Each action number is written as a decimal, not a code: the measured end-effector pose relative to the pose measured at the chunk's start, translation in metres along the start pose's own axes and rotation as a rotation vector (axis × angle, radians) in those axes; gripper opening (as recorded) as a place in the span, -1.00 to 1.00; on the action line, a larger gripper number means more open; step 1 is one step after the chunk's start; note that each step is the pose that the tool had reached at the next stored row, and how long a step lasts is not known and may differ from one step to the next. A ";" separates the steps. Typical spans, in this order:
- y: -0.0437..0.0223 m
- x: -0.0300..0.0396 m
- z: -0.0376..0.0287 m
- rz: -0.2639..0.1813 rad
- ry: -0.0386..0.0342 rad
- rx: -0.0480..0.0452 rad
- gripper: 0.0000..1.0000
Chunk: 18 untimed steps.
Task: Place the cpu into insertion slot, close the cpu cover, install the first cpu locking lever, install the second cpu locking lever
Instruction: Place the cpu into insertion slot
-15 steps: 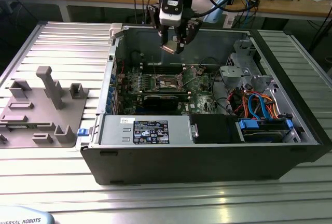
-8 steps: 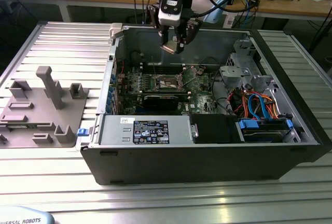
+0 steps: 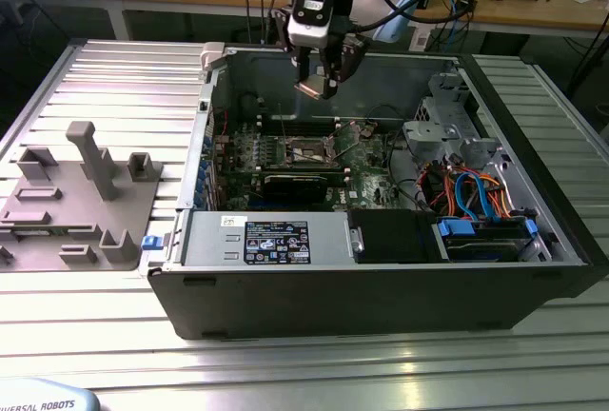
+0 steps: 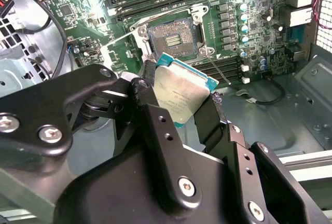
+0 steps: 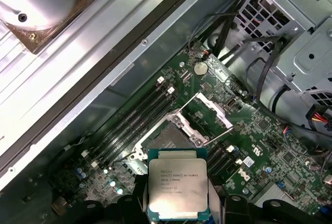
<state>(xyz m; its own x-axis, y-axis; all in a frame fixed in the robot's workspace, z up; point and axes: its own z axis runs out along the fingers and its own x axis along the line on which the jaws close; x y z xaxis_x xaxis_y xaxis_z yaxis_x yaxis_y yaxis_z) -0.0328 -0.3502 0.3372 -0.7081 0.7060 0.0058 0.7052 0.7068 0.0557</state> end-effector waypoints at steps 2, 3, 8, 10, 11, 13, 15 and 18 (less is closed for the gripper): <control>0.0000 0.0000 0.0000 0.010 -0.0005 0.0000 0.08; 0.0000 0.0000 0.0000 0.014 -0.0009 -0.0001 0.08; 0.0000 0.0000 0.0000 0.035 -0.0019 -0.0001 0.08; 0.0000 0.0000 0.0001 0.041 -0.0023 -0.0002 0.08; 0.0000 0.0000 0.0001 0.046 -0.0026 -0.0002 0.08; 0.0000 0.0000 0.0001 0.054 -0.0030 -0.0003 0.08; 0.0000 0.0000 0.0001 0.062 -0.0034 -0.0003 0.08; 0.0000 0.0000 0.0001 0.076 -0.0043 -0.0004 0.08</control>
<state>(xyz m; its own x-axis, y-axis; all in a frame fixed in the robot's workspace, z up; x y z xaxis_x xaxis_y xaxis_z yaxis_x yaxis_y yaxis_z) -0.0328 -0.3502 0.3371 -0.6525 0.7578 0.0057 0.7568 0.6512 0.0557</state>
